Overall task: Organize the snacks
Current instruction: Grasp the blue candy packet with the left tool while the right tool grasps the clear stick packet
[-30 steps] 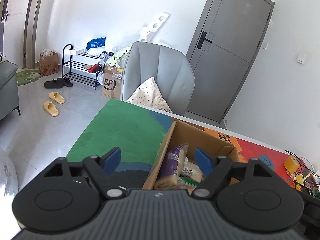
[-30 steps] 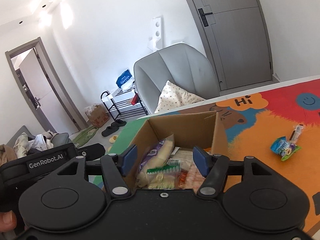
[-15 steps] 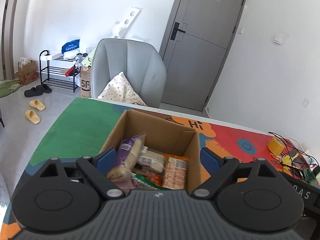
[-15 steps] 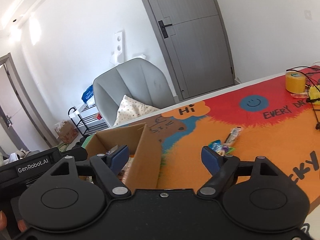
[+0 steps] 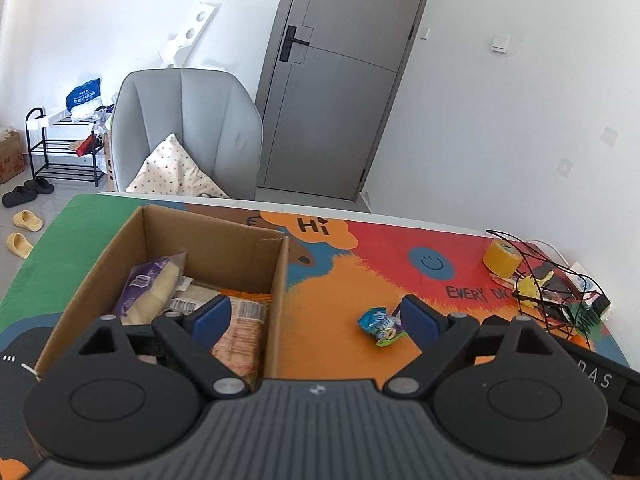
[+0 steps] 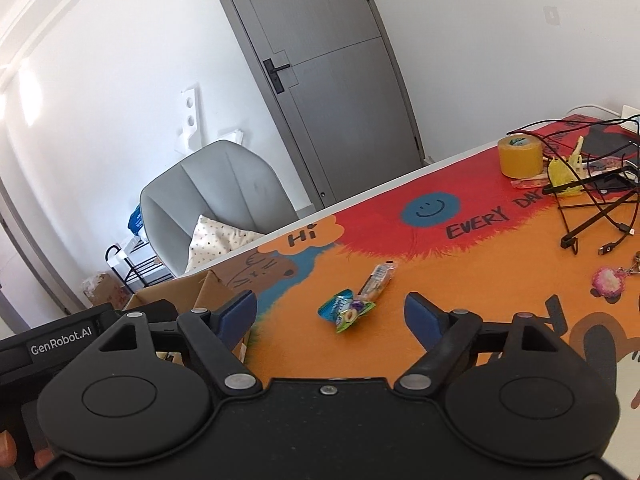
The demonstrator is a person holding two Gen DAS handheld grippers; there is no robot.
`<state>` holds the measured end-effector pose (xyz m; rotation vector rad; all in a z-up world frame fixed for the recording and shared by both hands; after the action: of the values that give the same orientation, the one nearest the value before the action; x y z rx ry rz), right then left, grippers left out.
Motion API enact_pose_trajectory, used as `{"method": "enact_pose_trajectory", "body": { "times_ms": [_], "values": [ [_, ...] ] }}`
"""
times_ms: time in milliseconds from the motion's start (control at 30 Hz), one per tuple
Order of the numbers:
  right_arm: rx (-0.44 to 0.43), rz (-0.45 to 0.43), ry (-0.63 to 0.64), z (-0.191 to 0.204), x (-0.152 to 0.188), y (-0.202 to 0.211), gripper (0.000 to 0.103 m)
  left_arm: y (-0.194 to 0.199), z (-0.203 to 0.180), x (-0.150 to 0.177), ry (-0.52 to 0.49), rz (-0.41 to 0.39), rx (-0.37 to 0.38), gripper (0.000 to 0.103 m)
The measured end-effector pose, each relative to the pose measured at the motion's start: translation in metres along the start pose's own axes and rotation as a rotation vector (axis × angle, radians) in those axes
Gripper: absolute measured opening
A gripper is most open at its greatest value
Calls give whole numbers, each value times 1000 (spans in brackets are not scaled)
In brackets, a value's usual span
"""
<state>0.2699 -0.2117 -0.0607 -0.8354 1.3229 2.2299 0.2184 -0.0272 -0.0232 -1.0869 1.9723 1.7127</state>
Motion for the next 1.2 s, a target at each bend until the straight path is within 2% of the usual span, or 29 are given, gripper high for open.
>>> {"method": "enact_pose_trajectory", "body": {
  "times_ms": [267,667,1200],
  "values": [
    [-5,-1,-43,-33,-6,-5,81,-19,-28,-3,-12,-11,-2,90],
    [-37,33,-117,-68,-18,-33,72,-70,-63,-7,-7,51,-12,86],
    [-45,84,-190,-102,-29,-68,64,-142,-78,-2,63,163,-61,63]
  ]
}}
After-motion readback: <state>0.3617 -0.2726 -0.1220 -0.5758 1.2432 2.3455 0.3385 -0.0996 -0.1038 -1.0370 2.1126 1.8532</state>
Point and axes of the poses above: each gripper's, at about its wrist camera, not at the fingertips, and y roughly against the way its jaws point, z to its left, x to its underside, the point moved 4 cm from there along -y, roughly the way its jaws point, and after that the axes turned 12 degrees about z, right-handed, at the moved point
